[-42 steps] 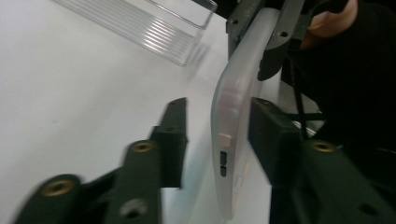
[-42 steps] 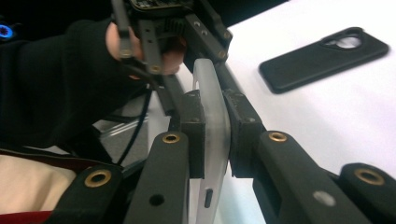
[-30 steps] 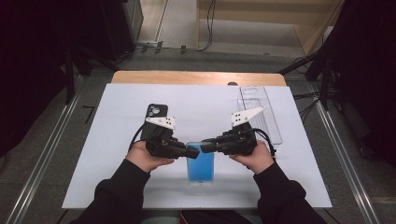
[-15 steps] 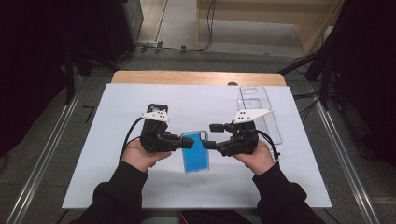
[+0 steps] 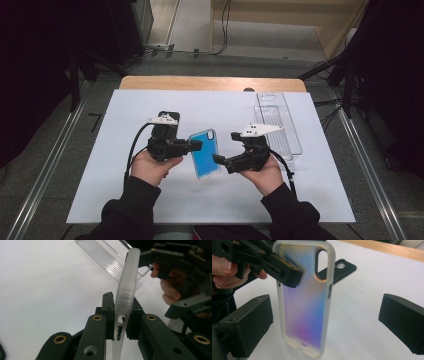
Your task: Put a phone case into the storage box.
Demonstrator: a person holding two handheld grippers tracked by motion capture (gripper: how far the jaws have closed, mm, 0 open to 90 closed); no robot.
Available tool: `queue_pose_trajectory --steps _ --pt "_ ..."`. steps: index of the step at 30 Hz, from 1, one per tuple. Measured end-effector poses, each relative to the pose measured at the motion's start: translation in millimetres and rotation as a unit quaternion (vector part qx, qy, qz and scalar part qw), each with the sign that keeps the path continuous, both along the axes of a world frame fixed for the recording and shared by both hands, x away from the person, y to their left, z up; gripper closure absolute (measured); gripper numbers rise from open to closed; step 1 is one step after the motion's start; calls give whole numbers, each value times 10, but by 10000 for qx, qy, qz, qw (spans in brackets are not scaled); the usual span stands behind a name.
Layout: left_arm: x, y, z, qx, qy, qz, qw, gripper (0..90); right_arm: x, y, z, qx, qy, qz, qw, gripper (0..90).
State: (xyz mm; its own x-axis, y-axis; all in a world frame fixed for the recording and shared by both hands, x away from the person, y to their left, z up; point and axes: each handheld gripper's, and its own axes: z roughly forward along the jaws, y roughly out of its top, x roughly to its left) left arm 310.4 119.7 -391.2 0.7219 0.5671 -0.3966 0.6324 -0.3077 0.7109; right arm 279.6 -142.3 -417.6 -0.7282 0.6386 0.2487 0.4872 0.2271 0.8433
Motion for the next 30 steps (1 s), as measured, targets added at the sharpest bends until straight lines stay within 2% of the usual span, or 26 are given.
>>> queue_pose_trajectory --steps 11,13,16,21,26,30 --pt "-49 -102 -21 121 72 388 9991 810 -58 180 -66 -57 97 -511 9986 0" --pt "-58 -123 -23 122 111 388 9991 810 -72 218 -87 -83 141 -531 9985 0" --pt "-93 -160 -18 177 -50 425 9989 811 -87 270 -118 -122 143 -587 9981 0" --pt "-115 -185 -16 144 -70 504 9986 810 -101 354 -168 -182 134 -691 9974 0" --pt "-134 -220 -31 104 -82 439 9989 810 -118 433 -189 -324 100 -781 9964 0" --pt "-153 -259 -42 110 -35 420 9991 809 -116 468 -202 -331 150 -877 9955 21"
